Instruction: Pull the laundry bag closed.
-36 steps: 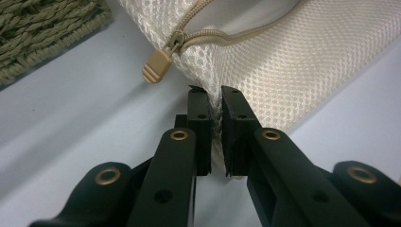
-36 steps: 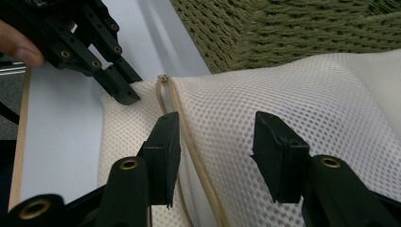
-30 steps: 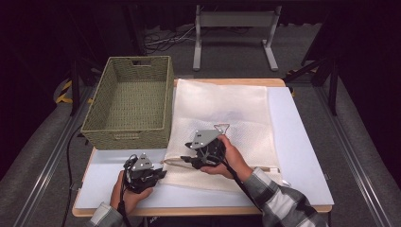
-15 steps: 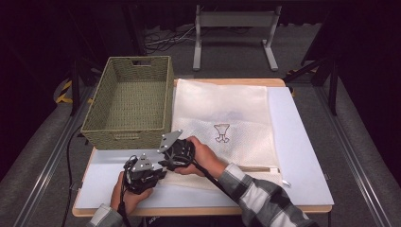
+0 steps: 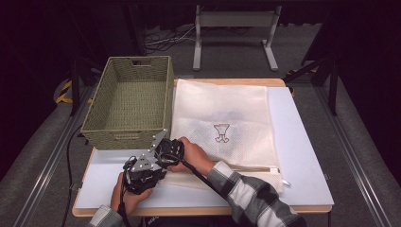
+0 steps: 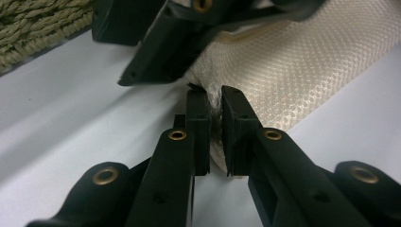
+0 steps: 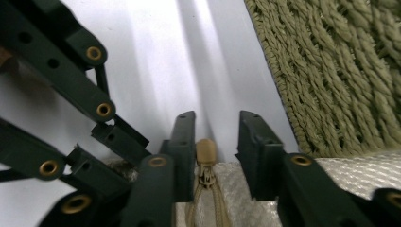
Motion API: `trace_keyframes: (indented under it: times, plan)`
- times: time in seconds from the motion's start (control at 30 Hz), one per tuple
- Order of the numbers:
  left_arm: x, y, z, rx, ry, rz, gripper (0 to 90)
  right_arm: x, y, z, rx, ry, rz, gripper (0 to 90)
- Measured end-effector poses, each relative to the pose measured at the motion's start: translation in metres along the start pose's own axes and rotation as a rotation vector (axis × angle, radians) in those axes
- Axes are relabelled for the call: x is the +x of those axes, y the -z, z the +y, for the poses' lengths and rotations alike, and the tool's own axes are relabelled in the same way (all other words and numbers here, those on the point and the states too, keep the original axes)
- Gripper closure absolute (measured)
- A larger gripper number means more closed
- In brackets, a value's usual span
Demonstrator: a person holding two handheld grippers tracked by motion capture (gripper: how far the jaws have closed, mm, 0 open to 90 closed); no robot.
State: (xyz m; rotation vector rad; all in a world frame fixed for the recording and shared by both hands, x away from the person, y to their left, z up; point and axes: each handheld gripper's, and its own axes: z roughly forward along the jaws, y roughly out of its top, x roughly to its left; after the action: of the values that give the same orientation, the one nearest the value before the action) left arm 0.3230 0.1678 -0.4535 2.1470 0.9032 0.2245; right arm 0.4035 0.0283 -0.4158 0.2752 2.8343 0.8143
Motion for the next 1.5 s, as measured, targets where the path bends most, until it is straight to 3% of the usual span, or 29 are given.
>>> trace_keyframes:
  times: [0.1,0.27,0.53,0.63,0.9,1.03,1.13,1.23,1.33,1.4,1.5]
  plan:
    - [0.001,-0.001,0.0,0.005,0.003,-0.002,82.0,0.0,-0.003,0.001,0.017,-0.006,0.021,79.2]
    - [0.002,-0.001,0.0,0.003,0.006,-0.004,81.5,0.0,-0.002,0.002,0.022,0.008,0.027,81.2]
    - [0.002,-0.001,0.0,-0.001,0.011,0.008,80.1,0.001,0.015,-0.002,-0.054,0.004,0.031,81.4]
    - [0.003,-0.002,0.001,0.001,0.017,0.006,79.3,-0.001,0.021,-0.008,-0.089,-0.031,0.034,81.4]
    - [0.004,-0.002,0.001,-0.001,0.022,0.011,77.7,-0.004,0.034,-0.024,-0.144,-0.059,0.036,81.4]
    - [0.006,-0.002,0.004,-0.012,0.014,0.008,73.4,-0.002,0.038,-0.034,-0.153,-0.063,0.04,81.5]
    - [0.011,-0.007,0.009,-0.017,0.023,-0.013,64.9,-0.002,0.039,-0.037,-0.155,-0.061,0.04,81.6]
    - [0.014,-0.012,0.013,-0.004,0.019,-0.031,65.3,-0.001,0.039,-0.04,-0.159,-0.061,0.038,81.7]
    - [0.013,-0.014,0.017,0.013,-0.039,-0.049,73.9,0.0,0.042,-0.043,-0.17,-0.061,0.027,81.8]
    - [0.013,-0.014,0.018,0.013,-0.041,-0.05,80.7,0.001,0.042,-0.044,-0.173,-0.06,0.023,81.8]
    - [0.014,-0.013,0.019,0.003,-0.03,-0.061,81.5,0.001,0.044,-0.047,-0.175,-0.058,0.011,81.6]
